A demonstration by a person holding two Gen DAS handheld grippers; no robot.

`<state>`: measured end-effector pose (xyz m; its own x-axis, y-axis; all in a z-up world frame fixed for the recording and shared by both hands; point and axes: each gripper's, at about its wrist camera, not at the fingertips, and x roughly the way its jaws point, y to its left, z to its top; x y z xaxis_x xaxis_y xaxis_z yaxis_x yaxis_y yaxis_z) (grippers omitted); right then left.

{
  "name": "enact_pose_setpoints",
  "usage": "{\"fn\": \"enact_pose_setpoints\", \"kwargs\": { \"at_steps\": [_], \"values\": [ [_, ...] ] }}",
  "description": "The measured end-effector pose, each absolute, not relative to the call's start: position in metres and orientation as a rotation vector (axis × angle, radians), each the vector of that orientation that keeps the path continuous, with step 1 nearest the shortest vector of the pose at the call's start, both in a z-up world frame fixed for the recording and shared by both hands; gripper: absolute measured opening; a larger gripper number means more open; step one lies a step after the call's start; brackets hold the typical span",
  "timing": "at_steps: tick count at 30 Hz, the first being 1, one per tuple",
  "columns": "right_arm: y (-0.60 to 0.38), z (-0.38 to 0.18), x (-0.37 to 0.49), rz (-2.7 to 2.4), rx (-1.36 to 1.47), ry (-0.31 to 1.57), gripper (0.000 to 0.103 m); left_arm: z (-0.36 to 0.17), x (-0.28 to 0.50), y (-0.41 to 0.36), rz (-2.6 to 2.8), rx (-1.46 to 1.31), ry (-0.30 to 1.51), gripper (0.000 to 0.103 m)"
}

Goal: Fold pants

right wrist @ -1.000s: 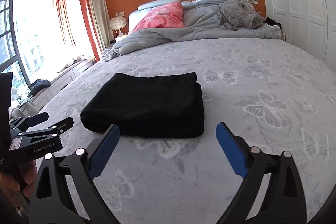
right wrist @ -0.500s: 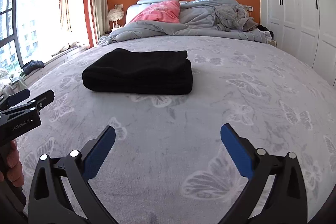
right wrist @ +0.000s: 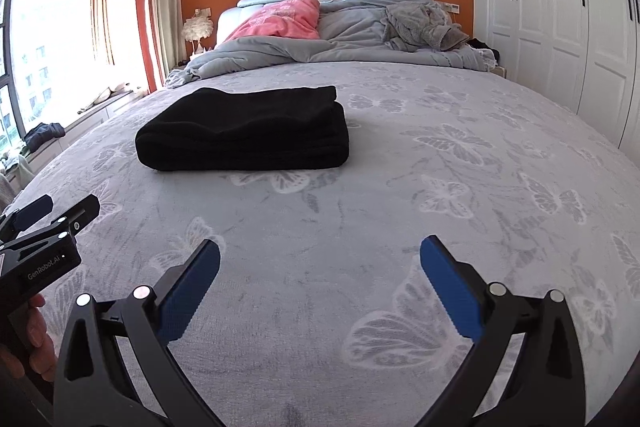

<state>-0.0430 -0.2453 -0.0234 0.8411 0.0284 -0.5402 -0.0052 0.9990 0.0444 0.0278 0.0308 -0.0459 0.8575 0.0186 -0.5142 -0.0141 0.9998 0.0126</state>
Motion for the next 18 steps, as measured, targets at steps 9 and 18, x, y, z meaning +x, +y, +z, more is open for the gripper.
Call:
{"fn": "enact_pose_setpoints", "kwargs": {
  "at_steps": [9, 18],
  "values": [
    [-0.254, -0.034, -0.032, -0.003, 0.071, 0.637, 0.098, -0.052, 0.035, 0.034, 0.020, -0.004, 0.586, 0.087],
    [-0.242, -0.033, -0.035, -0.003, 0.014, 0.624, 0.098, -0.055, 0.038, 0.029, -0.001, 0.016, 0.607, 0.087]
  ]
}}
